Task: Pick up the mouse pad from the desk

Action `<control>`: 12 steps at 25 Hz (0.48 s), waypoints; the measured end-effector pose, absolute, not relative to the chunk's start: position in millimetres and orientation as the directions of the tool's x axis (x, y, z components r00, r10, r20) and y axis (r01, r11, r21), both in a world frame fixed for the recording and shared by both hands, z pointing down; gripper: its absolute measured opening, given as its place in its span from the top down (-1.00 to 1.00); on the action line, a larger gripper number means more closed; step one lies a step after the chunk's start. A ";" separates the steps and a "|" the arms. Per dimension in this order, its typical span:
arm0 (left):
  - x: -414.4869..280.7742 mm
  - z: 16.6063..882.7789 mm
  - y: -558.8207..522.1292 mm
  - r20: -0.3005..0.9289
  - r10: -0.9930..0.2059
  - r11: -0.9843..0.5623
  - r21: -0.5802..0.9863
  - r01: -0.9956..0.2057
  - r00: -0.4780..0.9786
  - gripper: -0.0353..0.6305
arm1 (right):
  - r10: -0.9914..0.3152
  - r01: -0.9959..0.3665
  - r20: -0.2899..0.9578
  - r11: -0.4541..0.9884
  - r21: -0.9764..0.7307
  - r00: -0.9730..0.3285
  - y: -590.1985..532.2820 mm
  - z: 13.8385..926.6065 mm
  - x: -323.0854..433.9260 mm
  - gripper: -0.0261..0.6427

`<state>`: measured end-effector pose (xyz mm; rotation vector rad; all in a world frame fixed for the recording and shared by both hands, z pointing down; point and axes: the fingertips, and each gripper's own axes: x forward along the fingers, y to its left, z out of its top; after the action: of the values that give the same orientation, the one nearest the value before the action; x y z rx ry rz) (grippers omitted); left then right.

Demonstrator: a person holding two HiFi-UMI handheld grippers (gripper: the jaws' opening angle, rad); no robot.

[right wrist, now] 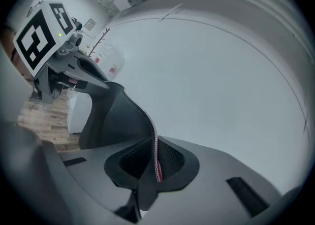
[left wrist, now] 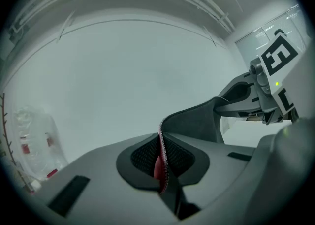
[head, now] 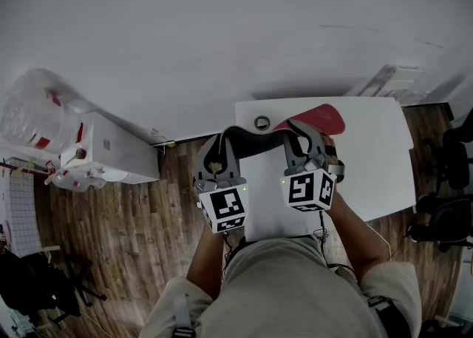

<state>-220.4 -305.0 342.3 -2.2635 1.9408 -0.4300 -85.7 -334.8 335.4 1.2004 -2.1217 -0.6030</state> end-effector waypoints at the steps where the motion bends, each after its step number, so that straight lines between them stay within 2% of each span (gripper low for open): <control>1: -220.7 331.4 -304.4 0.111 -0.984 -0.164 -0.284 -0.945 0.137 0.80 | -0.873 -0.599 0.283 0.480 0.641 -0.397 -334.8 329.3 -86.1 0.75; 12: -225.4 269.3 -291.8 -0.026 -0.993 -0.106 -0.296 -0.949 0.119 0.80 | -0.866 -0.663 0.209 0.486 0.570 -0.454 -326.8 292.1 -97.7 0.75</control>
<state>-225.4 -291.8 269.3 -2.1563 1.9215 -0.2623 -97.7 -326.8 292.1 1.2632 -2.2593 -0.5697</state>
